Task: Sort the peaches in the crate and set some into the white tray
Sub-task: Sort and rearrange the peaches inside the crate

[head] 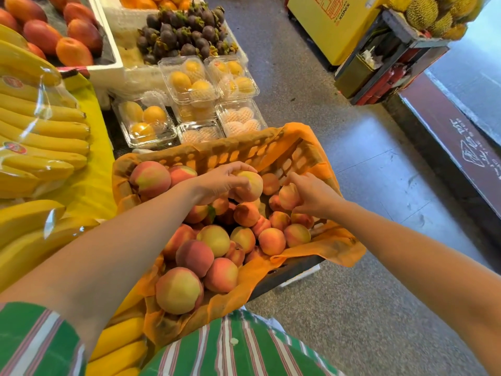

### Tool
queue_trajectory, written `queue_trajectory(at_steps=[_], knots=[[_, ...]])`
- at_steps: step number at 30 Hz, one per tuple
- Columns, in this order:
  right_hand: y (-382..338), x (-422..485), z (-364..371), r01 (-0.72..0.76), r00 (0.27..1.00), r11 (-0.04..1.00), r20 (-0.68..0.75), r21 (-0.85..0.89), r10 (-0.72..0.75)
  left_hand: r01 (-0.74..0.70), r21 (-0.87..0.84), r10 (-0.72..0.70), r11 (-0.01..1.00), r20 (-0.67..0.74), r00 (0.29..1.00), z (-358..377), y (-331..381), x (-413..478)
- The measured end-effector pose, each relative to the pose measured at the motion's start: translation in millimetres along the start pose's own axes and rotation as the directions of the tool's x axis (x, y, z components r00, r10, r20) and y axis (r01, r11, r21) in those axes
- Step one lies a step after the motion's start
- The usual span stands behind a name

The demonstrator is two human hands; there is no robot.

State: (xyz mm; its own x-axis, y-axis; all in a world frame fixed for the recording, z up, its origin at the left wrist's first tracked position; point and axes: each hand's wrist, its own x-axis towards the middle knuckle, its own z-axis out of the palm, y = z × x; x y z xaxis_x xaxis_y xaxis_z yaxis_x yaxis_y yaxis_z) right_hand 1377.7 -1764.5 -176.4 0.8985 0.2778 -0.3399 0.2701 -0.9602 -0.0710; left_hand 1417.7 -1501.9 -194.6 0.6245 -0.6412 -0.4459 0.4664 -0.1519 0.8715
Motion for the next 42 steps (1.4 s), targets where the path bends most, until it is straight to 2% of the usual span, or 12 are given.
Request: queue_trajectory(at_steps=[4, 9, 11, 14, 17, 20, 25, 29, 32, 36, 39, 42], knots=[[0.8, 14.1, 11.3, -0.019, 0.996, 0.994, 0.085, -0.103, 0.027, 0.002, 0.005, -0.002, 1.0, -0.011, 1.0, -3.2, -3.2, 5.1], [4.8, 20.0, 14.5, -0.036, 0.991, 0.997, 0.123, -0.063, 0.043, 0.001, 0.003, -0.001, 1.0, -0.014, 1.0, -6.5, -4.8, 13.6], [6.1, 18.6, 7.3, -0.014, 0.997, 0.998, 0.072, 0.054, 0.01, 0.005, -0.011, -0.005, 1.0, -0.021, 1.0, -6.1, -4.6, 18.9], [-3.8, 12.0, -11.3, 0.077, 0.997, 0.901, -0.023, 0.426, -0.074, 0.008, -0.026, -0.008, 1.0, -0.018, 1.0, -2.7, -3.3, 27.4], [-21.4, 6.7, -21.5, 0.165, 0.986, 0.841, -0.074, 0.516, -0.148, -0.008, -0.041, 0.01, 0.999, 0.052, 0.999, 4.7, 0.6, 32.4], [-22.5, 8.9, -21.6, 0.19, 0.981, 0.875, -0.117, 0.445, -0.153, -0.029, -0.041, 0.034, 0.999, 0.138, 0.99, 14.6, 4.5, 34.5], [-12.8, 10.7, -24.7, 0.146, 0.989, 0.931, -0.039, 0.334, -0.142, -0.064, 0.01, 0.062, 0.998, 0.113, 0.992, 23.1, 2.2, 40.4], [-9.4, 18.0, -21.8, 0.132, 0.99, 0.962, -0.072, 0.238, -0.118, -0.124, 0.192, 0.12, 0.973, 0.034, 0.992, 20.3, -2.3, 49.2], [-7.6, 24.2, -20.8, 0.083, 0.995, 0.994, -0.058, 0.078, -0.079, -0.149, 0.452, 0.17, 0.879, -0.006, 0.985, 9.1, -8.6, 52.8], [-6.1, 35.4, -16.0, 0.115, 0.993, 0.978, 0.043, -0.175, -0.109, -0.196, 0.67, 0.288, 0.716, -0.028, 0.957, -0.2, -10.7, 49.9], [-7.8, 44.1, -13.9, 0.077, 0.997, 0.974, 0.043, -0.213, -0.069, -0.179, 0.769, 0.351, 0.614, -0.062, 0.934, -5.0, -10.5, 49.4], [-7.5, 50.3, -12.1, 0.019, 1.0, 0.971, 0.011, -0.239, -0.017, -0.147, 0.811, 0.343, 0.566, -0.07, 0.937, -5.6, -13.3, 50.5]])
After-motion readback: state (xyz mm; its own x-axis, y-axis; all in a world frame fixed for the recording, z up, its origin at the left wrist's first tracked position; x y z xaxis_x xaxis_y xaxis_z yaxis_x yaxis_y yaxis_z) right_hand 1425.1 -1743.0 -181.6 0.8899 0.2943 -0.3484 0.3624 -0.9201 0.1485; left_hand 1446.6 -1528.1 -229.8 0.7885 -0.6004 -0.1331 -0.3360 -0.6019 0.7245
